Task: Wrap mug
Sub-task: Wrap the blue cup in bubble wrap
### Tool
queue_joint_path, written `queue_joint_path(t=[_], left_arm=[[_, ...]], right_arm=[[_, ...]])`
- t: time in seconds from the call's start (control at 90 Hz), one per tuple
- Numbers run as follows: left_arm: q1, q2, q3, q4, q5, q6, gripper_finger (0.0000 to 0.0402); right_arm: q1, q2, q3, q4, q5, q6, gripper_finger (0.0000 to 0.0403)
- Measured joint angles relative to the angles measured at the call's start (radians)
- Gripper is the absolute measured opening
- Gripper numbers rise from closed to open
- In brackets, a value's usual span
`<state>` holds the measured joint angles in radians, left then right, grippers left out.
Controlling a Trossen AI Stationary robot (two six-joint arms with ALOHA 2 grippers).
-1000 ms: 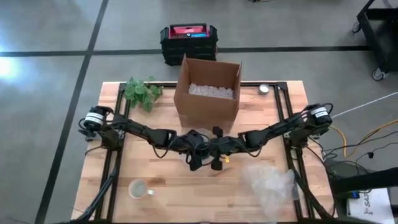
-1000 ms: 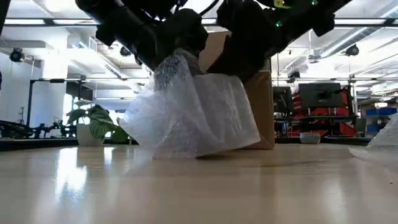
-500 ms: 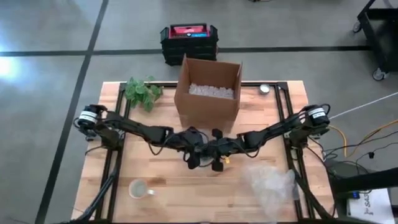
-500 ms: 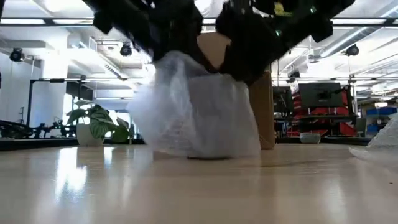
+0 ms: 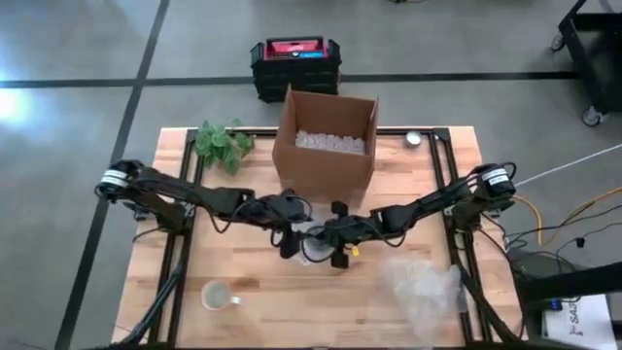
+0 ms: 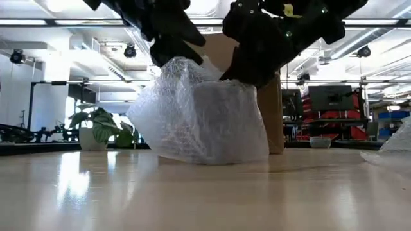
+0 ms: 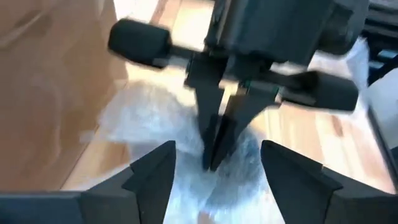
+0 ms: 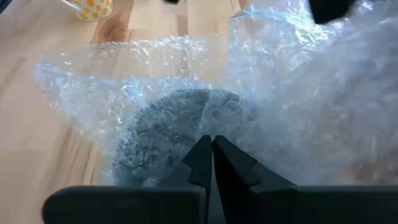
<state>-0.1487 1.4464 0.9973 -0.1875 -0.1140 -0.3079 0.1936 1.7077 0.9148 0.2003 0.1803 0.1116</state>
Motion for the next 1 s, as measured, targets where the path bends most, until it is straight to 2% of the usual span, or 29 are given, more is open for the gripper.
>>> queue_joint_path(t=[0.189, 0.456, 0.611, 0.7, 0.822, 0.9, 1.0], left_arm=[[-0.009, -0.025, -0.001, -0.157, -0.045, -0.038, 0.0184], [-0.054, -0.152, -0.004, -0.369, -0.257, -0.093, 0.0134], [-0.052, -0.177, -0.059, -0.45, -0.307, -0.165, 0.0098], [-0.052, -0.168, -0.142, -0.351, -0.324, -0.173, 0.0076], [-0.045, -0.133, -0.27, -0.057, -0.312, -0.171, 0.0045], [-0.043, -0.105, -0.32, 0.165, -0.255, -0.133, 0.0025], [-0.044, -0.071, -0.341, 0.362, -0.173, -0.094, 0.0004]], right_arm=[[0.0, -0.001, 0.031, -0.07, 0.003, -0.005, 0.0002], [0.0, -0.003, 0.053, -0.159, 0.003, -0.006, 0.0002], [0.0, -0.003, 0.053, -0.16, 0.003, -0.007, 0.0002], [0.0, -0.003, 0.053, -0.159, 0.003, -0.008, 0.0002], [0.0, -0.003, 0.053, -0.158, 0.003, -0.008, 0.0002], [0.0, -0.003, 0.053, -0.159, 0.003, -0.009, 0.0002], [0.0, -0.003, 0.053, -0.159, 0.003, -0.009, 0.0002]])
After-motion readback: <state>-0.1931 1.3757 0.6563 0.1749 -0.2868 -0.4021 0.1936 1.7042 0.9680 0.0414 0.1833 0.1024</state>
